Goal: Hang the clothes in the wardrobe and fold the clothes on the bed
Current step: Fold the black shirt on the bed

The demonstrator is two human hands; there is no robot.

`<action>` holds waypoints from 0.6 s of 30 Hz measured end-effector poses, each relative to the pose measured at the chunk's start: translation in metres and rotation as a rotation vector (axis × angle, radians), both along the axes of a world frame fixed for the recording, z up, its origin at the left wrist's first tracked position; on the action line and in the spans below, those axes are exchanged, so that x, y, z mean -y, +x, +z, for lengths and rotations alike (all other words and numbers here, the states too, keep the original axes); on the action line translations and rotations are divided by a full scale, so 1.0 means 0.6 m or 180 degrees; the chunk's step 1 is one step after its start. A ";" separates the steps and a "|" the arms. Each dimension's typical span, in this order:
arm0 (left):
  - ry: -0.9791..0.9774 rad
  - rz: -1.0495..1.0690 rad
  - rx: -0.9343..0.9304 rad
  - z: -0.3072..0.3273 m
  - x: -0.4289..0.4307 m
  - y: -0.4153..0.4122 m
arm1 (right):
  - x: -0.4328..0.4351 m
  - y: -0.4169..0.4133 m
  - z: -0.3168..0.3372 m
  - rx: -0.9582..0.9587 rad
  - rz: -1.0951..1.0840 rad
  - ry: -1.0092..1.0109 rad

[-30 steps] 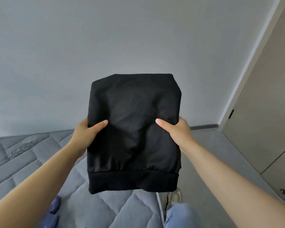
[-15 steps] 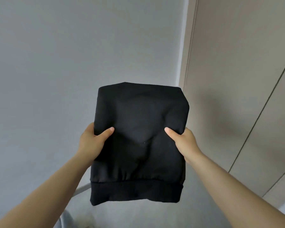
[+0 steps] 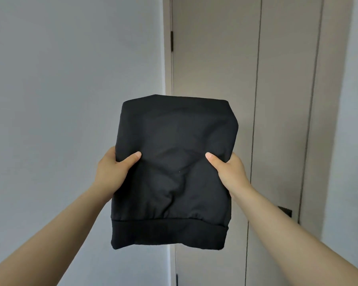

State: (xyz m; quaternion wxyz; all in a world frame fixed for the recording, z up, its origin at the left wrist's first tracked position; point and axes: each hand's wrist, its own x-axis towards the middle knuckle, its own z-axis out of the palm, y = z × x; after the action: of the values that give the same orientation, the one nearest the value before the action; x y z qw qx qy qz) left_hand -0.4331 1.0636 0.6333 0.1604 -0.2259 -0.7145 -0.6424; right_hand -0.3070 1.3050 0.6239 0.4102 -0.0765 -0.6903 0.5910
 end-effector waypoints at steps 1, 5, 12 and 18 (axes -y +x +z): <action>0.0027 -0.0073 -0.0037 0.029 -0.009 -0.001 | -0.005 0.006 0.031 -0.0073 -0.0093 0.0047; 0.0194 -0.0545 -0.0313 0.142 -0.072 -0.007 | -0.042 0.042 0.148 -0.0354 -0.0538 0.0249; 0.0431 -0.1399 -0.0586 0.243 -0.201 -0.003 | -0.102 0.124 0.253 -0.0557 -0.1348 0.0555; 0.0570 -0.1990 -0.0604 0.247 -0.312 0.035 | -0.159 0.201 0.269 -0.0562 -0.2019 0.0774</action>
State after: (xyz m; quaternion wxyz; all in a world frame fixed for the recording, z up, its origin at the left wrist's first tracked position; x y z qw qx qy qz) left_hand -0.4122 1.2506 0.7816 0.0407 -0.4779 -0.5333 -0.6968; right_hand -0.1866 1.4002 0.7853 0.6377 -0.1862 -0.6594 0.3520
